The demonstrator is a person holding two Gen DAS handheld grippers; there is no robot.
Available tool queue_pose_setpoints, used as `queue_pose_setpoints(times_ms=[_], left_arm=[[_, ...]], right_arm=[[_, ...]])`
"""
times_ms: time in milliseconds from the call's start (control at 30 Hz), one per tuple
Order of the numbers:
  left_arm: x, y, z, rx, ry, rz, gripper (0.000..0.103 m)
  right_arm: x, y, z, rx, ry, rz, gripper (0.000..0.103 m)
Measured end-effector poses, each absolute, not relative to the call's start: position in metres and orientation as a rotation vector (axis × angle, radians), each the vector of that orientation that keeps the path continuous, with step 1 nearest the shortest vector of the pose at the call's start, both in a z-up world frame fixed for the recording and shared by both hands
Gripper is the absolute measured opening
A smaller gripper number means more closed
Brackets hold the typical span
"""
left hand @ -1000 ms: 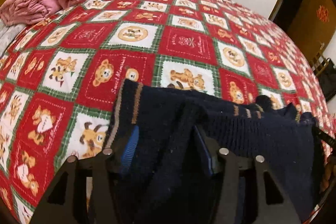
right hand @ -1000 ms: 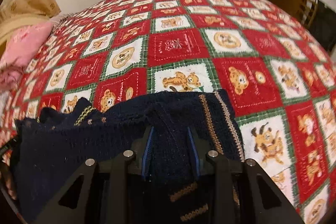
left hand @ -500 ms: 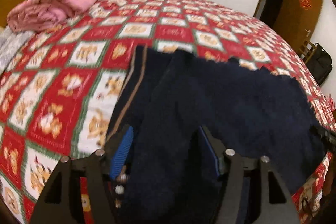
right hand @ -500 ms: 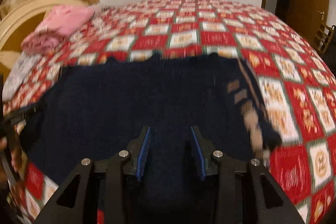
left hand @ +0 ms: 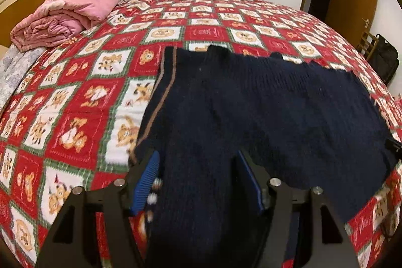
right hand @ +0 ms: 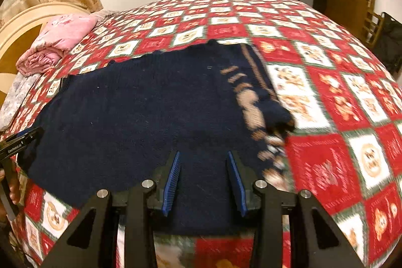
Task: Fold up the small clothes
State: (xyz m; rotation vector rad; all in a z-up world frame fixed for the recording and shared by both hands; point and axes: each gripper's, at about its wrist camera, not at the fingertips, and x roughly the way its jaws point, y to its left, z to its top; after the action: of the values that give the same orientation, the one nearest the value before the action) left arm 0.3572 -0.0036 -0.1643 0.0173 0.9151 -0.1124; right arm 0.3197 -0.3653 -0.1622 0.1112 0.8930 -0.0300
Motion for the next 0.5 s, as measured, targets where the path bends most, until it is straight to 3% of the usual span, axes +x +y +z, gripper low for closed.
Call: queue_pose_setpoints(times_ms=[500], left_arm=[[0.31,0.037,-0.181,-0.02,0.962,-0.114,0.07]], right_arm=[[0.285,-0.378,-0.174,0.099,0.898,0.003,0.04]])
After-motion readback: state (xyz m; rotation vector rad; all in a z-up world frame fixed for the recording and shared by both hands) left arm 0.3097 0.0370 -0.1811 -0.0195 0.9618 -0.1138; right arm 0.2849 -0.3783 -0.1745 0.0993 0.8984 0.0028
